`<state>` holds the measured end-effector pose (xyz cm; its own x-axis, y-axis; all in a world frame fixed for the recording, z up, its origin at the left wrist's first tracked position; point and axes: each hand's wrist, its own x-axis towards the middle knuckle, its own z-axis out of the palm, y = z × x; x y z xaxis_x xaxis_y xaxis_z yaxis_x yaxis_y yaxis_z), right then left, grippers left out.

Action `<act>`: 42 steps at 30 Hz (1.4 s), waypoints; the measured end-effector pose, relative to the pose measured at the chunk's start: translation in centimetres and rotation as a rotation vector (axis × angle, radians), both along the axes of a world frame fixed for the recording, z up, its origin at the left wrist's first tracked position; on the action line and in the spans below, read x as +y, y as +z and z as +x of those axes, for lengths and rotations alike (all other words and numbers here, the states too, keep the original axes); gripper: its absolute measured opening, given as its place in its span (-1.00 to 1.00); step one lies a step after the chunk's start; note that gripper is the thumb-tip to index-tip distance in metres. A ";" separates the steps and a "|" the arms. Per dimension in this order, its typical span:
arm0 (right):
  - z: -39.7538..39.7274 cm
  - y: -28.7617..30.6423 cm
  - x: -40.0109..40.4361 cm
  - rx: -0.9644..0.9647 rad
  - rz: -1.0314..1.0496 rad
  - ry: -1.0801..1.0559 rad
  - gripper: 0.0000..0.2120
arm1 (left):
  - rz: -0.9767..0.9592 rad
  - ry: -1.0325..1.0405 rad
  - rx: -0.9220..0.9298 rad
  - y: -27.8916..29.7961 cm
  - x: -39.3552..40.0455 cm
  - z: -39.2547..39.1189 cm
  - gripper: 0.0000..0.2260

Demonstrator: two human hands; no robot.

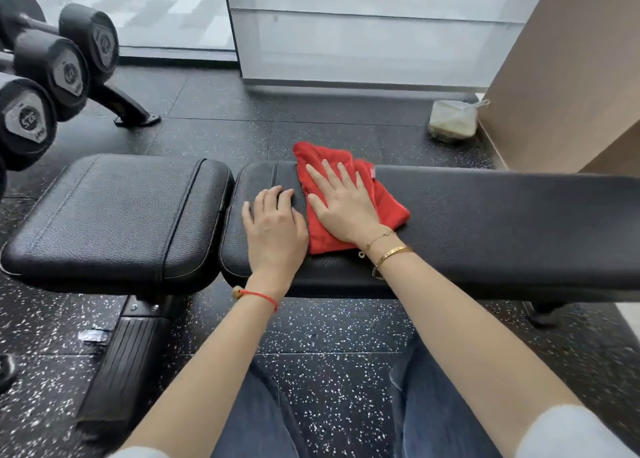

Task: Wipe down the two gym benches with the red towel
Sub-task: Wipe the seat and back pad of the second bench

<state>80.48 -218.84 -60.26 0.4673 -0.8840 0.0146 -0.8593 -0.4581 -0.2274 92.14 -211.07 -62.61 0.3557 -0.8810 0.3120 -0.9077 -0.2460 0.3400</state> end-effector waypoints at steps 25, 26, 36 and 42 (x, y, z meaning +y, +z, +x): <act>-13.2 -1.0 2.8 -0.026 -0.069 0.018 -0.48 | 0.076 0.032 -0.050 0.5 -0.3 -1.2 -0.65; -13.8 -0.9 1.9 -0.016 -0.059 -0.027 -0.48 | 0.092 0.045 -0.040 0.5 -0.4 -1.6 -0.65; -14.1 -0.3 0.3 0.046 -0.023 -0.102 -0.45 | 0.067 -0.064 0.055 0.9 -1.3 -10.3 -0.64; -20.8 -1.1 2.5 0.006 -0.080 -0.125 -0.47 | 0.141 -0.091 0.036 1.0 -2.5 -13.4 -0.62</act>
